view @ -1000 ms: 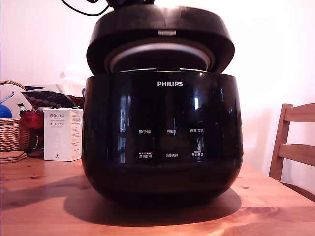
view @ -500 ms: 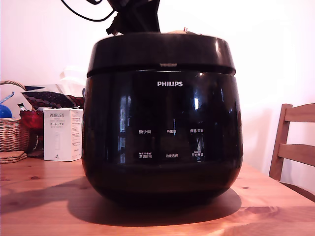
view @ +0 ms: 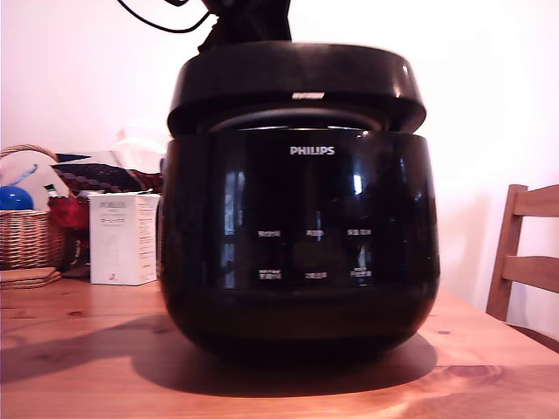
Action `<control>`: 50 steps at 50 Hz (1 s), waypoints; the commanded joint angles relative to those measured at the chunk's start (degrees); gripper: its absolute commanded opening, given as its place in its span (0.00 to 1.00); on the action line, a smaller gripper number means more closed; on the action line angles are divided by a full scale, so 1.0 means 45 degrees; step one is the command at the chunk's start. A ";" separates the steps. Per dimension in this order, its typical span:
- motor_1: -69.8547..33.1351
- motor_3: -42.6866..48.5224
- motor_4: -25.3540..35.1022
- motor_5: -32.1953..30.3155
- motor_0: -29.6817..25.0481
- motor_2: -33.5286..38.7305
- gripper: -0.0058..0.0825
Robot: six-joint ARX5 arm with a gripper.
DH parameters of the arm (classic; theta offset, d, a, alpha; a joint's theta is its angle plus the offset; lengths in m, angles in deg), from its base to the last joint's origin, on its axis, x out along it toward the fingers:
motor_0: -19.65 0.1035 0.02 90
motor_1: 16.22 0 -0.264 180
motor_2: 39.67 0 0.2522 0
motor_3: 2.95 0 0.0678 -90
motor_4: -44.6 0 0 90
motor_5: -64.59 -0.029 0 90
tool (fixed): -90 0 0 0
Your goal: Close the rice cooker by pressing the lid down with medium force
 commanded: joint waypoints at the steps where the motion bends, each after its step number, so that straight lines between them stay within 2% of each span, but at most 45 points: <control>1: -0.0151 -0.0136 0.0112 0.0039 -0.0078 0.0500 0.04; 31: -0.0126 -0.0695 0.0393 0.0384 0.0238 0.0500 0.04; 50: -0.0126 -0.2837 0.0393 0.0384 0.0282 0.0500 0.04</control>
